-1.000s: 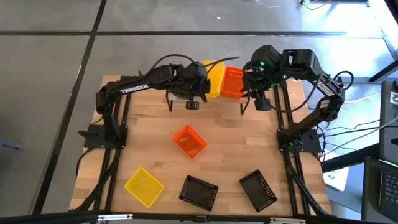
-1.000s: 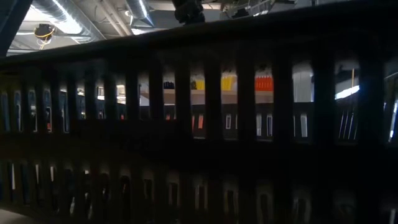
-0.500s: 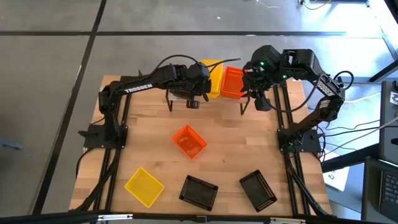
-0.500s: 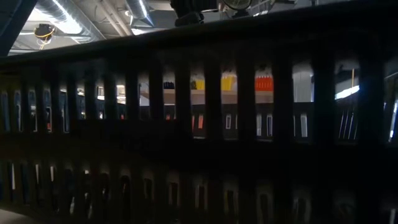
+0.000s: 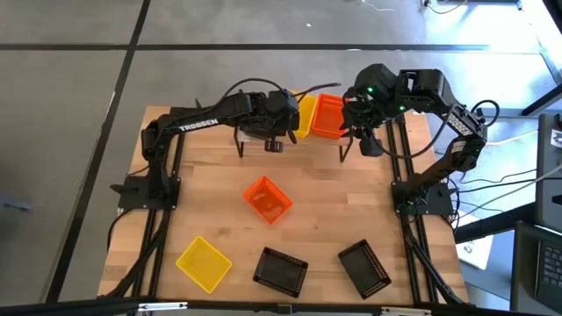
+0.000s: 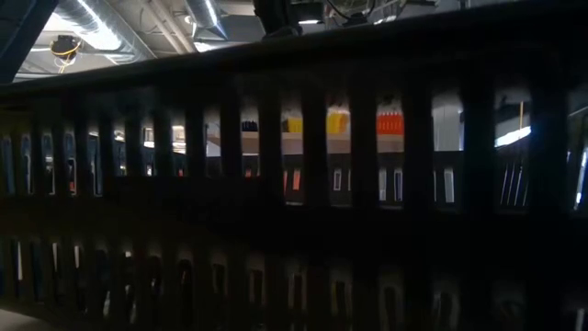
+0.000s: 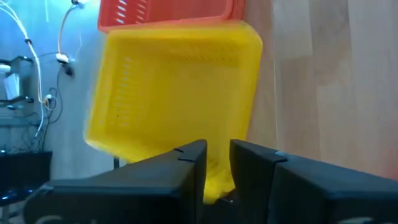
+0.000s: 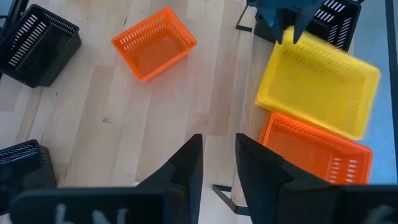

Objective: Stack baskets on shelf by color
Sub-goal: Stack the top yellow basket on the yellow basket on the shelf, then stack the right black basket on the black basket on the shelf

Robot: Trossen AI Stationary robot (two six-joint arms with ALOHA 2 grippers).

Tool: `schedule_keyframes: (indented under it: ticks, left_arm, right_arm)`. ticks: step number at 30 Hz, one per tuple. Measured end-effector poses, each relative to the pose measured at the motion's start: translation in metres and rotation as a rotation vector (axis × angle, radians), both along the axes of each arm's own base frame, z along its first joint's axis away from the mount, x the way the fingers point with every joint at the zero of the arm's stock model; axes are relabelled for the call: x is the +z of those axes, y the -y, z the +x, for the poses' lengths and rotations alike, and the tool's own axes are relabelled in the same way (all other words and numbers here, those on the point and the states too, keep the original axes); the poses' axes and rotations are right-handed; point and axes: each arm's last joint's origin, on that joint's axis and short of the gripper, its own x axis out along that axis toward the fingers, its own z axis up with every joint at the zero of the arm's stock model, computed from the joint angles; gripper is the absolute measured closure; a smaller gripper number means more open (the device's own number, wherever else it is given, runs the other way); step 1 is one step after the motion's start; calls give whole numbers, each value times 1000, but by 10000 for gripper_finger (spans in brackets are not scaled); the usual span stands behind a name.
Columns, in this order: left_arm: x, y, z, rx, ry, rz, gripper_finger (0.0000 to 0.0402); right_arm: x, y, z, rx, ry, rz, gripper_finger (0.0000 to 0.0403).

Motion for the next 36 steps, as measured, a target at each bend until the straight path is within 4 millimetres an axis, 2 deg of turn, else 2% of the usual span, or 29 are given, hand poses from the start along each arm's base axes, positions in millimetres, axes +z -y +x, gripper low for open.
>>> schedule_keyframes:
  ticks: [5, 10, 13, 20, 24, 29, 33, 36]
  left_arm:
    - [0, 4, 1, 18, 7, 9, 328]
    - [10, 16, -2, 72, 24, 94, 330]
    - [25, 25, -11, 87, 81, 79, 328]
    - [62, 38, -53, 165, 225, -57, 327]
    - [75, 44, -78, 210, 264, -148, 327]
    - [84, 54, -104, 235, 279, -343, 327]
    - [87, 60, -119, 239, 253, -460, 327]
    - [85, 60, -122, 274, 233, -490, 327]
  right_arm:
    - [0, 0, 0, 0, 0, 0, 311]
    - [1, 0, -1, 1, 3, -1, 311]
    - [5, -3, -8, 3, 23, -6, 311]
    - [14, -14, -31, 69, 94, 70, 311]
    - [1, -20, -36, 93, 47, 100, 311]
    - [-21, -30, -38, 76, -24, 185, 311]
    - [-42, -39, -34, 76, -104, 227, 311]
    - [-58, -46, -34, 79, -170, 254, 311]
